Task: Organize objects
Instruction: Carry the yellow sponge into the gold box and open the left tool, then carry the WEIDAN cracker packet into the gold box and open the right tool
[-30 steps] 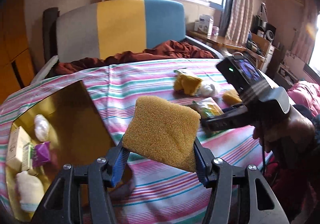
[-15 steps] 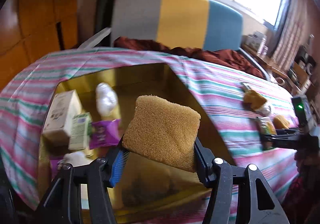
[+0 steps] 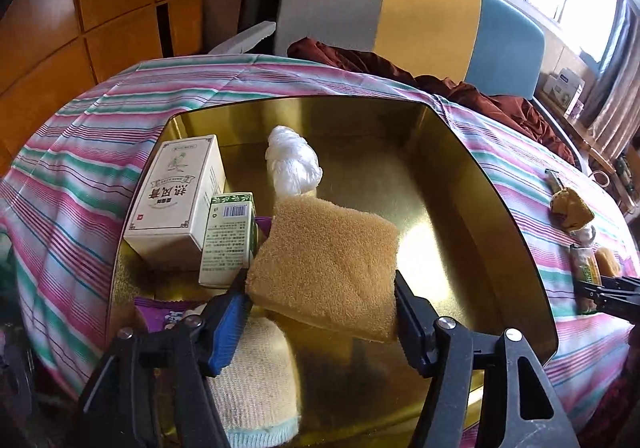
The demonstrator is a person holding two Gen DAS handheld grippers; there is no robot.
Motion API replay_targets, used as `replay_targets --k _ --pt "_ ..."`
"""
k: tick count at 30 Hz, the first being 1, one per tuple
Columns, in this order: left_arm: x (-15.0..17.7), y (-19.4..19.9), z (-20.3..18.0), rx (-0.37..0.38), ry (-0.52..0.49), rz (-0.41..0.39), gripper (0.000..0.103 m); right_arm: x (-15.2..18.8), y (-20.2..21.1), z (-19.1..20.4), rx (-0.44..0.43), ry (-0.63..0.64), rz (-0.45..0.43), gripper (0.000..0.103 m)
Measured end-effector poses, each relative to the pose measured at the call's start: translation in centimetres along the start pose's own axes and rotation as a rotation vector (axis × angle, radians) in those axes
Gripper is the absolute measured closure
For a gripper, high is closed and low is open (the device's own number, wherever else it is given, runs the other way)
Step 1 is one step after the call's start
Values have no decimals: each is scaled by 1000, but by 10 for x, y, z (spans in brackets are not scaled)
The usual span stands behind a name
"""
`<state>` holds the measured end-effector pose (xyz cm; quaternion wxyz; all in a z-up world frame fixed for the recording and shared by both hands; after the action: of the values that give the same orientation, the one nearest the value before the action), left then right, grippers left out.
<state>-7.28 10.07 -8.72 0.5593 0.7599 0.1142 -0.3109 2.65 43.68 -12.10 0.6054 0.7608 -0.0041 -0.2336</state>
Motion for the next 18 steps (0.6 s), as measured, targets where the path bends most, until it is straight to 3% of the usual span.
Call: replay_targets --k 4,10,18 --pt "1 9 0 -2 -9 -13 26 2 3 8 -11 27 -7 55" --pt "0 25 4 -15 -10 -50 26 0 3 7 -23 34 -17 56" --pt "-1 53 5 -36 -21 -127 26 5 38 14 -134 -35 -95 56"
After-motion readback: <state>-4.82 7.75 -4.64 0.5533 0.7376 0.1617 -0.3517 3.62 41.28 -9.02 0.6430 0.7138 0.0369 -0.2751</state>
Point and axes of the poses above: each gripper's, at about its wrist camera, not at the fingertips, and y roughly against the way its jaws point, z to its left, x to its underside, the point moved 3 cm from there along -y, roughly the way its jaws point, and after that the axes turned 6 degrees about x, right-handed, at the moved point
